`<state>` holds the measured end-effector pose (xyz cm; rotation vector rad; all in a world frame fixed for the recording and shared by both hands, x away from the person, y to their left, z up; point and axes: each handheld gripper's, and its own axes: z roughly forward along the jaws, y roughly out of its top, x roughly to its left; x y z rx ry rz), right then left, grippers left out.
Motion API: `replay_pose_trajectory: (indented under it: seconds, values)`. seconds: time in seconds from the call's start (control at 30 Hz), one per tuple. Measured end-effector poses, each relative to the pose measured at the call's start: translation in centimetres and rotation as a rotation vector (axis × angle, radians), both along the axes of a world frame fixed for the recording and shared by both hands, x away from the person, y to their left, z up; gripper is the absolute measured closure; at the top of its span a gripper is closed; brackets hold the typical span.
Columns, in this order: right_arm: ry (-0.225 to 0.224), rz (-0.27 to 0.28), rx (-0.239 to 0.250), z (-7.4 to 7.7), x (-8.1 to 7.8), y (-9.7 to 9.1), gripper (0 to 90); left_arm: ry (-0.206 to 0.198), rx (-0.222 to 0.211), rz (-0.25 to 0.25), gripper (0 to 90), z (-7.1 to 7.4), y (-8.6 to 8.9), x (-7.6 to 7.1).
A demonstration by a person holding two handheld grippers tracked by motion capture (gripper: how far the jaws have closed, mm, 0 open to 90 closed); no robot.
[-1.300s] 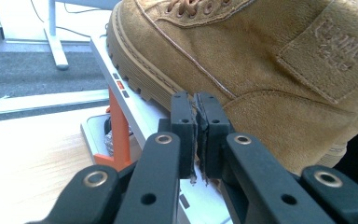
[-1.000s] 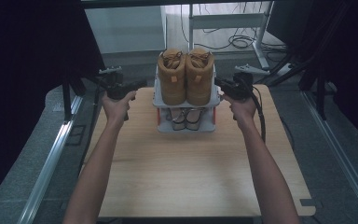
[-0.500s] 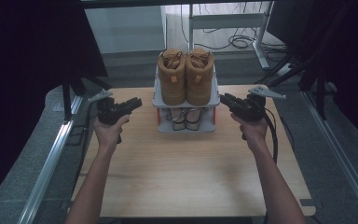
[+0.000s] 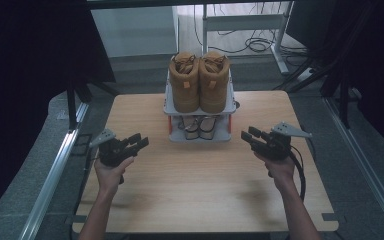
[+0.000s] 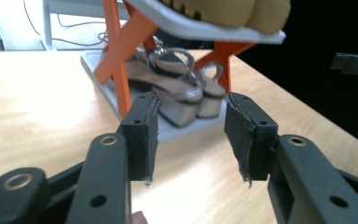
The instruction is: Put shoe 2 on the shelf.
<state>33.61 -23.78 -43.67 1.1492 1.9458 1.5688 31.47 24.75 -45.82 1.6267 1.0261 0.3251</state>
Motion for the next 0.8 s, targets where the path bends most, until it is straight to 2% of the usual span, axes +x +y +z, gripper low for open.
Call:
replay_pose_trajectory:
  seconds: [0.13,0.17,0.23,0.3,0.4,0.53,0.8]
  values:
    - [0.005,0.005,-0.047,-1.7,-1.7,-0.3,57.1,0.014,0.045,-0.017,50.8,-2.2,-0.1,-1.5]
    - [0.008,0.004,-0.051,-2.2,-2.1,-0.4,56.8,0.026,0.043,-0.019,50.8,-2.8,-0.1,-1.7]
    - [0.02,0.008,-0.054,-3.1,-2.6,-0.5,56.7,0.055,0.073,-0.033,49.8,-3.7,-0.3,-1.9]
    - [0.034,0.014,-0.058,-3.9,-3.0,-0.5,56.3,0.061,0.078,-0.035,49.4,-4.2,-0.2,-2.1]
    - [0.035,0.016,-0.075,-4.0,-3.0,-0.5,55.8,0.061,0.054,-0.03,49.1,-3.9,0.0,-2.1]
    - [0.015,0.009,-0.041,-3.6,-3.2,-0.8,55.6,0.042,0.05,-0.018,49.1,-3.4,0.2,-2.4]
    - [0.025,0.01,-0.058,-3.8,-3.5,-0.6,52.8,0.047,0.069,-0.023,46.8,-3.7,0.2,-2.7]
